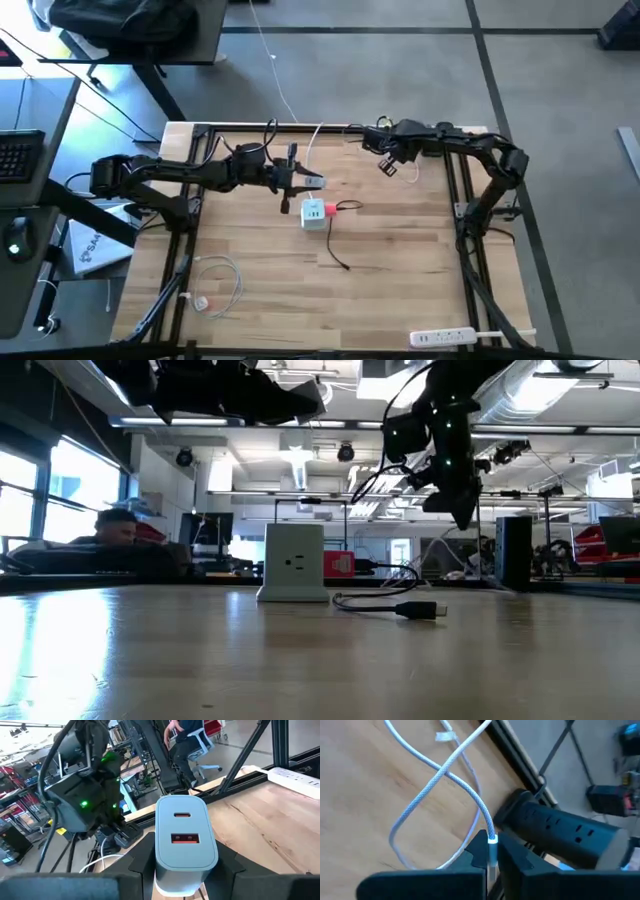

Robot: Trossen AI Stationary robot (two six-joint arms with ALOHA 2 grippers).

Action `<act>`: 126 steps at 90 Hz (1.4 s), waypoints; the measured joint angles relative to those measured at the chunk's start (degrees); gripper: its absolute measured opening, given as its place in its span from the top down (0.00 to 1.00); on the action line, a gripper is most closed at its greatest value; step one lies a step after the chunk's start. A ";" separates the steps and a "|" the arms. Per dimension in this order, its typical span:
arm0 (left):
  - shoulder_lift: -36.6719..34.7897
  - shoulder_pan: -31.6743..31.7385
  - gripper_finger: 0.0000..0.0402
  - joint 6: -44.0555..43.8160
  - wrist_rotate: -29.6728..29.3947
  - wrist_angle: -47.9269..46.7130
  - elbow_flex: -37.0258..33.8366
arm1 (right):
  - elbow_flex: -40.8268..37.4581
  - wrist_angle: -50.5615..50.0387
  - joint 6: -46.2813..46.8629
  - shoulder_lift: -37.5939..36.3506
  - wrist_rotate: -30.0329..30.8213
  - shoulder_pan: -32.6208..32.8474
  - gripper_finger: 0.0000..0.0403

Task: Insert USB
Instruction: Insert the light pink charger cable into the white charger adapter

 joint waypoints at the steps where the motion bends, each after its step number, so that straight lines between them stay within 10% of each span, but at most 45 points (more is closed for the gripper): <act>1: 0.00 0.00 0.75 0.00 0.00 0.00 0.00 | 0.00 0.02 0.24 0.00 -0.03 0.17 1.00; 51: 0.01 -0.02 0.75 -3.12 -0.13 0.00 0.00 | -6.84 9.75 10.20 -0.02 -12.69 11.34 1.00; 97: 0.02 -0.47 0.75 -19.19 -9.76 2.87 0.00 | 16.15 -0.61 4.46 -0.56 13.60 13.90 1.00; 126: 0.96 -0.44 0.75 -32.41 -20.41 10.07 0.00 | 17.72 27.50 -11.96 -11.22 6.12 14.94 1.00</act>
